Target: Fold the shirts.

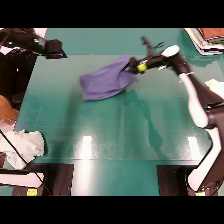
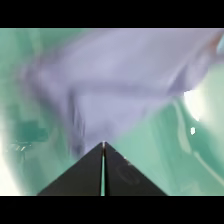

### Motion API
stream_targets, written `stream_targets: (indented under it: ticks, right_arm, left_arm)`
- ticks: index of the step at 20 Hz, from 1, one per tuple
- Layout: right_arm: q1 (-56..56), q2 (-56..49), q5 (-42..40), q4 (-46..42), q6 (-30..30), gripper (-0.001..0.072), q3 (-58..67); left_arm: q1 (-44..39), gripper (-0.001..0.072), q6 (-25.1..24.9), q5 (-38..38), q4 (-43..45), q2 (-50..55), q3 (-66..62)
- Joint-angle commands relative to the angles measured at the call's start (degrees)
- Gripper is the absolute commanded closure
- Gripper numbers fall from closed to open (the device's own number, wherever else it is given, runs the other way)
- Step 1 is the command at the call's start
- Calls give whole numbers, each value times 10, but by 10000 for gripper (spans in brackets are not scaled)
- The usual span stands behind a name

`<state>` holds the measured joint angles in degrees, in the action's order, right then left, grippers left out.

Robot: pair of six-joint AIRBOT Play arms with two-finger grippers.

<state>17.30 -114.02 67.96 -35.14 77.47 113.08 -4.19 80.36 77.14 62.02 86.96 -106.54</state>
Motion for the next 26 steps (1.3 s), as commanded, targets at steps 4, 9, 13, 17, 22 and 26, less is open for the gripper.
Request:
stream_targets:
  ticks: [4,9,13,17,22,26]
  right_arm:
    - [-233,180,19,-170,16,697,-97]
    - [-423,256,-16,-179,15,696,-158]
    - [-503,259,-34,-179,4,696,-160]
    - [-524,259,-63,-169,-6,697,-148]
    - [-524,259,-53,-169,-30,697,-29]
    - [-537,261,-2,-175,-36,697,51]
  left_arm:
    - [-87,686,-13,-11,1,0,0]
    - [-110,686,-12,-39,-3,0,0]
    - [-113,686,-10,-43,-7,0,0]
    - [-113,686,-8,-43,-7,0,0]
    - [-113,686,-8,-43,-7,0,0]
    - [-113,686,-8,-41,-7,0,0]
